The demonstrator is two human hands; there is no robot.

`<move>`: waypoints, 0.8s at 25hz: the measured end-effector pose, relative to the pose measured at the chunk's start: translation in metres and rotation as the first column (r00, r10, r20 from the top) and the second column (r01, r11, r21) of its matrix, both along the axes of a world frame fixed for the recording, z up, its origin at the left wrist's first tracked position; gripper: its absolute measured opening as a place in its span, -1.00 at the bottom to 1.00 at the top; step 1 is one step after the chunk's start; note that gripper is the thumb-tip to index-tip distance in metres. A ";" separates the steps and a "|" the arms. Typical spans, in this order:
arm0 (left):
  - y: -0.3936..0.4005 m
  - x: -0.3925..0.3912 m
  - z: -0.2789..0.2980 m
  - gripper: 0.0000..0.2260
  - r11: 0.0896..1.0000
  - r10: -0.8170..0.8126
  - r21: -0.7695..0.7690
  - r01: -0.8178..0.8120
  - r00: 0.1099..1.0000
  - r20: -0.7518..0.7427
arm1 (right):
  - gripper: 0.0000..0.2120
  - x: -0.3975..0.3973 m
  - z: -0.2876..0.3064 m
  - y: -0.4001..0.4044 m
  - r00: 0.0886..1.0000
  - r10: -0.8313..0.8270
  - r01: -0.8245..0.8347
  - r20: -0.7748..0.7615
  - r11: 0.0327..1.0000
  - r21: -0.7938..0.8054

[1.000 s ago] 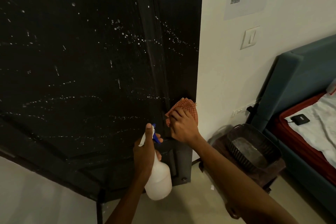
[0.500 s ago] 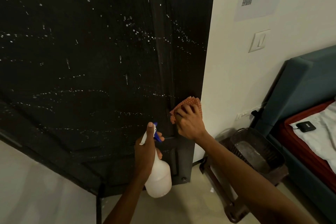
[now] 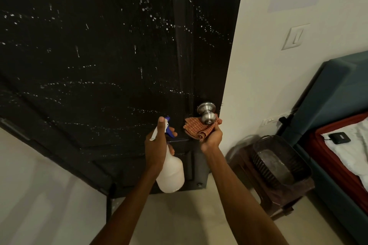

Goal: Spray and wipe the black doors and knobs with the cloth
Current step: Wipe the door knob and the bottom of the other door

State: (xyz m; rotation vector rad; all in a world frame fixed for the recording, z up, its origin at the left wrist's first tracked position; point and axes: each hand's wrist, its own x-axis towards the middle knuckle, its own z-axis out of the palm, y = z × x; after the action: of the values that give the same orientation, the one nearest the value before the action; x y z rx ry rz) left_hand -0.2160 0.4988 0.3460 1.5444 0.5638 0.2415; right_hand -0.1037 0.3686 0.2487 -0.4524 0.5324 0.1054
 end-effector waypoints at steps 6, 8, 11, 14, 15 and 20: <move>0.015 -0.006 -0.001 -0.50 0.998 0.021 0.054 -0.020 0.999 -0.028 | -0.57 -0.005 -0.003 0.051 0.996 -0.037 0.014 0.081 0.965 0.262; 0.018 -0.008 -0.001 -0.46 0.998 0.026 0.053 -0.024 0.999 -0.042 | -0.57 -0.007 0.003 0.057 0.993 -0.075 0.046 0.091 0.957 0.286; 0.022 -0.008 -0.001 -0.39 0.999 0.023 0.046 -0.021 0.999 -0.043 | -0.57 -0.009 0.008 0.056 0.987 -0.144 0.114 0.067 0.936 0.333; 0.025 -0.008 0.000 -0.41 0.998 0.024 0.063 -0.022 0.999 -0.026 | -0.57 -0.008 0.016 0.061 0.974 -0.213 0.160 0.075 0.887 0.433; 0.025 -0.008 0.000 -0.42 0.997 0.028 0.073 -0.026 0.999 -0.030 | -0.59 -0.006 0.017 0.064 0.975 -0.210 0.159 0.072 0.887 0.432; 0.032 -0.004 0.000 -0.40 0.999 0.004 0.040 -0.001 0.997 -0.072 | -0.65 -0.006 0.018 0.074 0.985 -0.154 0.125 0.072 0.943 0.309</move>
State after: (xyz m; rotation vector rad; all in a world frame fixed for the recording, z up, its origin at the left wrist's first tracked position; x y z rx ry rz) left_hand -0.2197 0.5305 0.3464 1.5964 0.6208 0.2013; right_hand -0.1093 0.4423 0.2669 -0.1172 0.4432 0.0278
